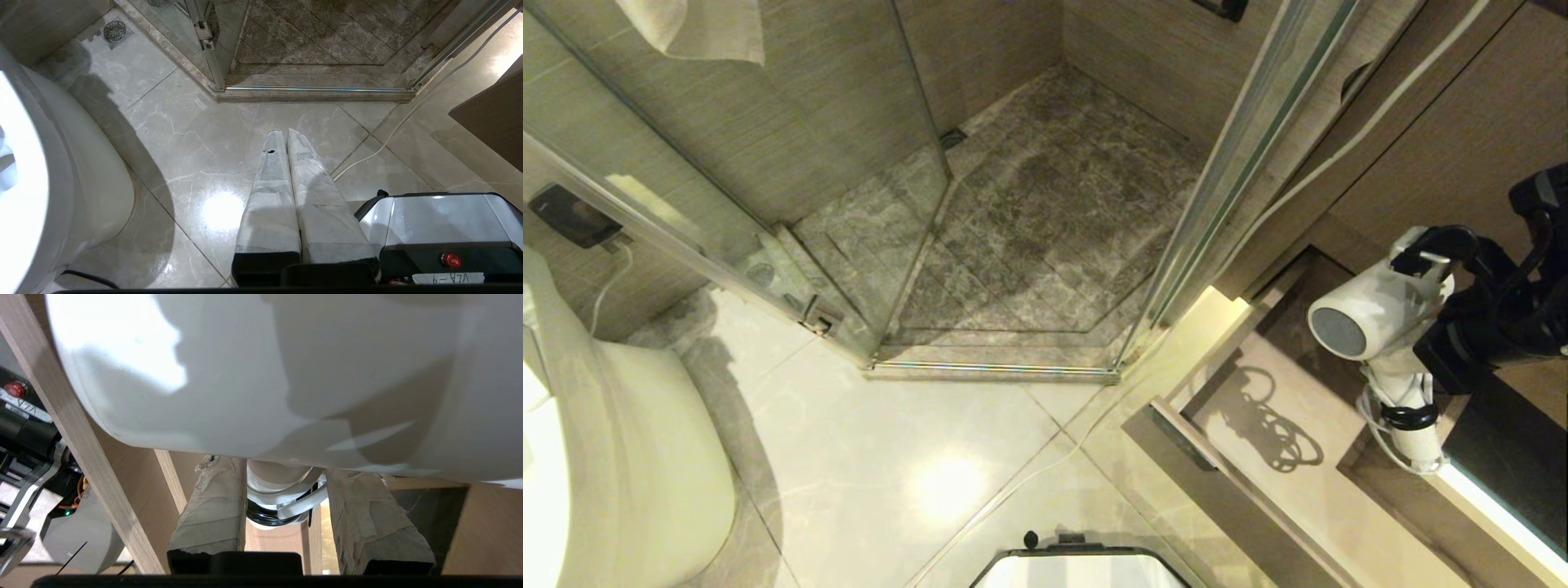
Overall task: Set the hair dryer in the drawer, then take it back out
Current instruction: Pick up the hairdryer, then put it into the drawer
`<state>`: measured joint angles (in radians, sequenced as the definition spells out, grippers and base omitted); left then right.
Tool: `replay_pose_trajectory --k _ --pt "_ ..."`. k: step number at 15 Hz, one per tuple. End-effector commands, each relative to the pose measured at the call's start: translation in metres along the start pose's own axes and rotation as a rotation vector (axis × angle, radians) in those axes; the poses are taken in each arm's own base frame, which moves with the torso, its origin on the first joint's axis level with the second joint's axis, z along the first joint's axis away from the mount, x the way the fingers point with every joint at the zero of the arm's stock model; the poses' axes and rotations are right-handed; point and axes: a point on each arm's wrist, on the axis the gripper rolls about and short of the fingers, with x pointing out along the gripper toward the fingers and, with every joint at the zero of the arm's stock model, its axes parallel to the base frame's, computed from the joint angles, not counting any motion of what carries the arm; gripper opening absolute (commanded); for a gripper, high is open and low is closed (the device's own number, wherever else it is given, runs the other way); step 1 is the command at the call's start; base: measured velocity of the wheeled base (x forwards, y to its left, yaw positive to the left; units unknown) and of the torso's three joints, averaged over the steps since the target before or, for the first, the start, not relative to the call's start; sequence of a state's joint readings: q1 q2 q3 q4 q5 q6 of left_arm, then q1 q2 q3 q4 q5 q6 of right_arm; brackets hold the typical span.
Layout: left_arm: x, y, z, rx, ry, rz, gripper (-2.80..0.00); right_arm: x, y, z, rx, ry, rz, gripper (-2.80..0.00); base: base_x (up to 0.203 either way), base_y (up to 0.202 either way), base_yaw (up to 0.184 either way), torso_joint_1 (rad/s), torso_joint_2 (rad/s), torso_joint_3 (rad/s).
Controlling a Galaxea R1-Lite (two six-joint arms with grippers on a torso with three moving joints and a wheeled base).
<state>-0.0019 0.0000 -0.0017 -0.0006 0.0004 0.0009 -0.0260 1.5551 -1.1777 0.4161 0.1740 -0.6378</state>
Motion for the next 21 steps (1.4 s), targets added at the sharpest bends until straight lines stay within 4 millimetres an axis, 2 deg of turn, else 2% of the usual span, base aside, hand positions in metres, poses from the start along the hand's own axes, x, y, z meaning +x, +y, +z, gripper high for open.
replay_pose_trajectory --k 1,3,10,17,21 --pt "0.0 0.0 0.0 0.0 0.0 0.001 -2.8 -0.015 0.004 0.0 -0.007 -0.017 -0.012 -2.8 0.0 0.0 0.0 0.0 0.0 0.0" --pt "0.0 0.0 0.0 0.001 0.001 0.0 -2.8 -0.023 0.007 -0.002 -0.011 -0.027 -0.016 -2.8 0.0 0.0 0.0 0.0 0.0 0.0" --pt "0.0 0.0 0.0 0.001 0.001 0.001 -2.8 -0.071 0.023 -0.009 -0.031 -0.111 -0.077 -2.8 0.0 0.0 0.0 0.0 0.0 0.0" --pt "0.0 0.0 0.0 -0.001 0.001 0.0 -2.8 -0.117 0.051 -0.034 -0.034 -0.2 -0.143 -2.8 0.0 0.0 0.0 0.0 0.0 0.0" --pt "0.0 0.0 0.0 0.001 0.001 0.001 -2.8 -0.136 0.066 -0.048 -0.041 -0.239 -0.17 -2.8 0.0 0.0 0.0 0.0 0.0 0.0"
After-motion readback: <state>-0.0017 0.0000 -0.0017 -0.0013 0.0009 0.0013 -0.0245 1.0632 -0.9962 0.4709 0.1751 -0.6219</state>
